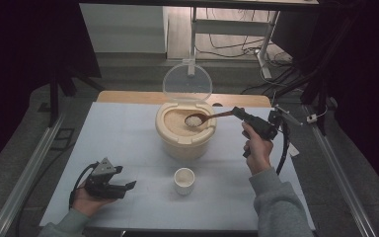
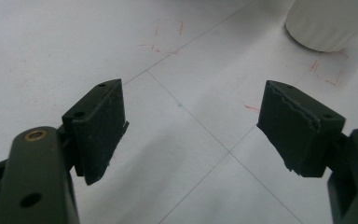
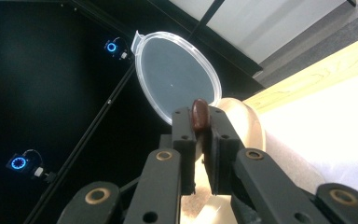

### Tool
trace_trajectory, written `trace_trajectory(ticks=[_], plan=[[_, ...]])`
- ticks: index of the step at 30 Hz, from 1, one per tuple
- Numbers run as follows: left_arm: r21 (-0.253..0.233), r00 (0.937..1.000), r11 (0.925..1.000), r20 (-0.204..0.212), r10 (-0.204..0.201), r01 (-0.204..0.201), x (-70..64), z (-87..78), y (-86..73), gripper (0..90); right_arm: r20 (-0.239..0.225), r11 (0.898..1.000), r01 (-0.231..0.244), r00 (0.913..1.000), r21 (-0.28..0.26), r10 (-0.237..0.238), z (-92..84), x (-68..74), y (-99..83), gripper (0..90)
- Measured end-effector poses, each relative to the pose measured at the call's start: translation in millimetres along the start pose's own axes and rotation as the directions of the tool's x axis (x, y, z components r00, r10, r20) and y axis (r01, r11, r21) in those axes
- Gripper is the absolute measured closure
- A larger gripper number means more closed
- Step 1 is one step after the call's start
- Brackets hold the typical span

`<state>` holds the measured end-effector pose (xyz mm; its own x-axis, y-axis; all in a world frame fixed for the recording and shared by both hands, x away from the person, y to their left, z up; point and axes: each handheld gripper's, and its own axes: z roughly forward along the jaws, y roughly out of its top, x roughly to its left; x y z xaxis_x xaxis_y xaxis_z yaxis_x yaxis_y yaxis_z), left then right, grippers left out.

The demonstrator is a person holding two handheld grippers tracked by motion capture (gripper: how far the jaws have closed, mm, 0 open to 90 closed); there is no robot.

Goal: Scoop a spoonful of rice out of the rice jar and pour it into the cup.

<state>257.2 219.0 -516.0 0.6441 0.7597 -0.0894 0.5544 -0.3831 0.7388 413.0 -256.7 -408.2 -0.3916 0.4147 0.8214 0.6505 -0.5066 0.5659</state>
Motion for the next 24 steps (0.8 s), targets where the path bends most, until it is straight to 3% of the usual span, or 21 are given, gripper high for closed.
trace_trajectory(ticks=[11, 24], plan=[[0.006, 1.0000, 1.0000, 0.000, 0.002, -0.002, -0.4, 0.7, 0.2, 22.7, -0.025, 1.000, 0.016, 0.9996, 0.011, -0.016, -6.7, 7.7, -2.8, 82.9], [0.001, 1.0000, 1.0000, 0.002, -0.001, 0.001, 0.4, 0.2, 0.2, 22.6, -0.067, 0.996, 0.018, 0.9977, 0.086, -0.012, -17.8, 14.6, -11.5, 82.9]])
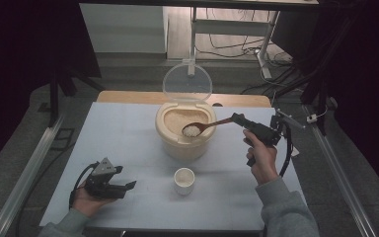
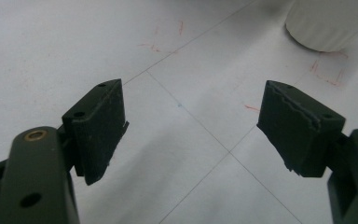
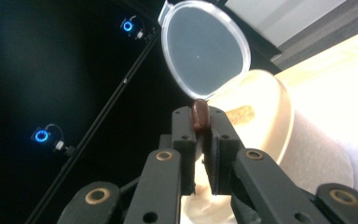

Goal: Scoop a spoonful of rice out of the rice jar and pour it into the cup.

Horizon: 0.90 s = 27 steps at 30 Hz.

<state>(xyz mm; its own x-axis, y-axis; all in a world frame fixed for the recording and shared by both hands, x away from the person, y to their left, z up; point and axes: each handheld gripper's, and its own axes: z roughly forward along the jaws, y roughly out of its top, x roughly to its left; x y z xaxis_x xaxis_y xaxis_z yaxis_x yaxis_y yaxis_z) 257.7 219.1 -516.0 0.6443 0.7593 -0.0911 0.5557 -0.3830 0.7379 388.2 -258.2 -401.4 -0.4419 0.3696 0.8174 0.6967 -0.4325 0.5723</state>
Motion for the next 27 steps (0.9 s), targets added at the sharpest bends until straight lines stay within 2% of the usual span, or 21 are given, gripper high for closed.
trace_trajectory(ticks=[10, 13, 14, 15, 16, 22, 27], plan=[[0.004, 1.0000, 1.0000, -0.002, 0.000, 0.000, 0.2, 0.2, 0.0, 22.7, -0.021, 0.998, -0.001, 0.9998, 0.064, 0.003, -11.0, 0.5, -13.3, 82.9], [0.005, 1.0000, 1.0000, -0.002, -0.002, 0.002, 0.0, 0.1, -0.3, 22.6, -0.029, 0.994, 0.005, 0.9996, 0.107, -0.002, -12.8, -0.1, -20.9, 82.9], [0.006, 1.0000, 1.0000, -0.003, -0.002, 0.002, 0.2, 0.0, -0.3, 22.6, -0.029, 0.994, 0.005, 0.9996, 0.107, -0.002, -12.8, -0.1, -20.9, 82.9], [0.007, 1.0000, 1.0000, -0.002, -0.003, 0.003, 0.2, 0.0, -0.3, 22.5, -0.030, 0.991, 0.002, 0.9995, 0.132, 0.002, -13.5, -0.7, -24.6, 82.9], [0.008, 1.0000, 1.0000, -0.002, -0.003, 0.003, 0.3, 0.1, -0.3, 22.5, -0.030, 0.991, 0.002, 0.9995, 0.132, 0.002, -13.5, -0.7, -24.6, 82.9], [0.010, 1.0000, 0.9999, -0.001, -0.004, 0.004, 0.3, 0.6, -0.4, 22.4, -0.004, 0.981, 0.008, 1.0000, 0.194, -0.007, -12.9, -6.3, -36.2, 82.9], [0.012, 1.0000, 0.9999, -0.002, -0.005, 0.005, 0.8, 0.6, -0.7, 22.4, 0.007, 0.975, 0.018, 0.9998, 0.222, -0.020, -9.8, -9.8, -43.4, 82.9]])
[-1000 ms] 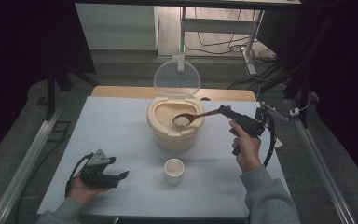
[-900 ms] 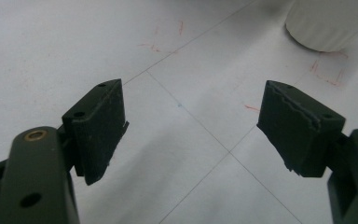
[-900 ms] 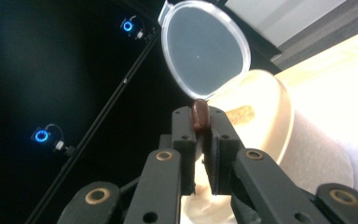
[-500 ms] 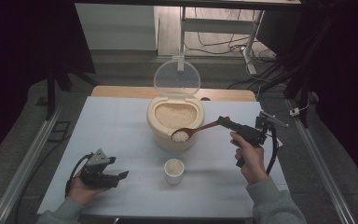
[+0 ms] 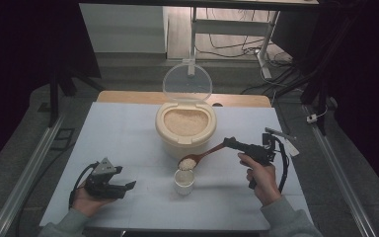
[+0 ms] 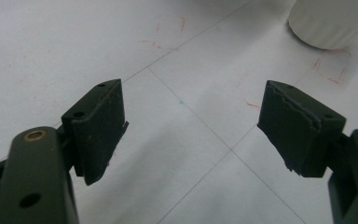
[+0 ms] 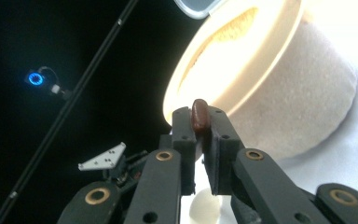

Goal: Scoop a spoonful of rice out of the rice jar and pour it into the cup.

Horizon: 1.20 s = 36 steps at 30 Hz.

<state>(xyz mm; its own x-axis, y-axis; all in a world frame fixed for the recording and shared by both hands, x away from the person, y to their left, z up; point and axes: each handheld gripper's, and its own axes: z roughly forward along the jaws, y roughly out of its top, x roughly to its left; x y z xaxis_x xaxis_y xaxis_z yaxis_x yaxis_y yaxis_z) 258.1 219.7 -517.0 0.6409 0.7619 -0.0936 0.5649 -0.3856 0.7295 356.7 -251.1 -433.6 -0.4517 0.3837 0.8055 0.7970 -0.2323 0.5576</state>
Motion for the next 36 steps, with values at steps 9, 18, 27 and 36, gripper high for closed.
trace_trajectory(ticks=[9, 18, 27, 36], plan=[[0.002, 1.0000, 1.0000, 0.000, 0.002, -0.002, -0.1, 0.2, -0.2, 22.4, 0.056, 0.998, 0.063, 0.9964, 0.028, -0.064, 7.1, -2.7, -8.2, 82.9], [0.005, 1.0000, 1.0000, 0.000, 0.002, -0.002, 0.1, 0.5, -0.5, 22.4, 0.072, 0.985, 0.171, 0.9824, 0.024, -0.172, 7.8, 3.4, -10.7, 82.8], [0.006, 1.0000, 1.0000, -0.002, 0.004, -0.004, -0.3, 0.5, -0.4, 22.4, 0.076, 0.953, 0.304, 0.9501, -0.004, -0.302, 4.3, 13.2, -15.3, 82.8], [0.005, 1.0000, 1.0000, -0.002, 0.002, -0.002, -0.1, 0.4, -0.5, 22.4, 0.076, 0.908, 0.419, 0.9058, -0.013, -0.417, 1.9, 26.2, -19.6, 82.9]])
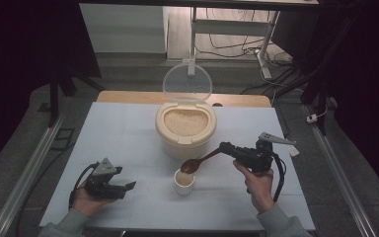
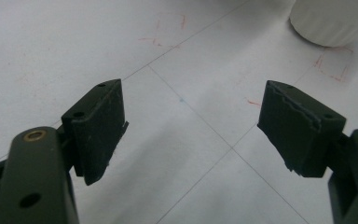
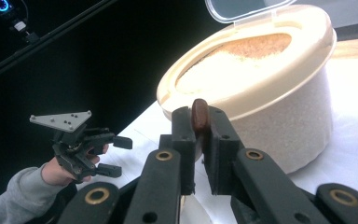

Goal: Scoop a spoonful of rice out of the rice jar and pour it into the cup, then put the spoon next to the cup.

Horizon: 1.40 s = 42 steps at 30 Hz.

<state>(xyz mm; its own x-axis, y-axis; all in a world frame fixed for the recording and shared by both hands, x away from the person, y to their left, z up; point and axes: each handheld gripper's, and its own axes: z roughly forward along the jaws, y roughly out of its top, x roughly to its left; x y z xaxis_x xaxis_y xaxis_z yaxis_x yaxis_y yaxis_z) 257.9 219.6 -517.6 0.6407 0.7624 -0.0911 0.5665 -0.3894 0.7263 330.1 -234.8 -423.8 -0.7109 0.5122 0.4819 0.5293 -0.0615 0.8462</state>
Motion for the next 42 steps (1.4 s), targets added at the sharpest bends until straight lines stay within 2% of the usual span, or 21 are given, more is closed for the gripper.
trace_trajectory(ticks=[4, 8, 16, 26, 30, 37, 42], plan=[[0.001, 1.0000, 1.0000, -0.001, 0.001, -0.001, 0.1, 0.1, 0.1, 22.4, -0.003, 1.000, 0.024, 0.9997, 0.001, -0.024, 0.5, 1.0, -0.3, 82.9], [-0.001, 1.0000, 1.0000, -0.002, -0.001, 0.001, 0.2, -0.1, 0.0, 22.4, -0.010, 1.000, 0.025, 0.9996, 0.000, -0.025, 0.1, 1.0, -0.6, 82.9], [-0.002, 1.0000, 1.0000, 0.001, -0.002, 0.002, 0.2, -0.5, -0.1, 22.4, -0.023, 1.000, 0.001, 0.9997, -0.008, -0.001, -5.2, -1.6, 1.3, 82.9], [-0.002, 1.0000, 1.0000, 0.005, -0.006, 0.006, 0.7, -0.8, -0.3, 22.3, -0.029, 1.000, -0.005, 0.9996, -0.008, 0.005, -23.4, -7.0, 9.3, 82.8], [-0.004, 1.0000, 1.0000, 0.003, -0.007, 0.007, 0.3, -1.3, -0.7, 22.3, -0.016, 1.000, -0.007, 0.9998, -0.008, 0.007, -34.2, -8.8, 13.1, 82.8], [-0.004, 1.0000, 1.0000, 0.005, -0.006, 0.006, 0.4, -0.9, 0.3, 22.3, -0.011, 0.999, -0.014, 0.9998, 0.029, 0.014, -44.5, -13.0, 13.7, 82.8], [-0.003, 1.0000, 1.0000, 0.004, -0.005, 0.005, 0.2, -0.4, 0.3, 22.3, -0.015, 0.996, -0.006, 0.9999, 0.093, 0.007, -45.7, -14.6, 14.6, 82.8]])
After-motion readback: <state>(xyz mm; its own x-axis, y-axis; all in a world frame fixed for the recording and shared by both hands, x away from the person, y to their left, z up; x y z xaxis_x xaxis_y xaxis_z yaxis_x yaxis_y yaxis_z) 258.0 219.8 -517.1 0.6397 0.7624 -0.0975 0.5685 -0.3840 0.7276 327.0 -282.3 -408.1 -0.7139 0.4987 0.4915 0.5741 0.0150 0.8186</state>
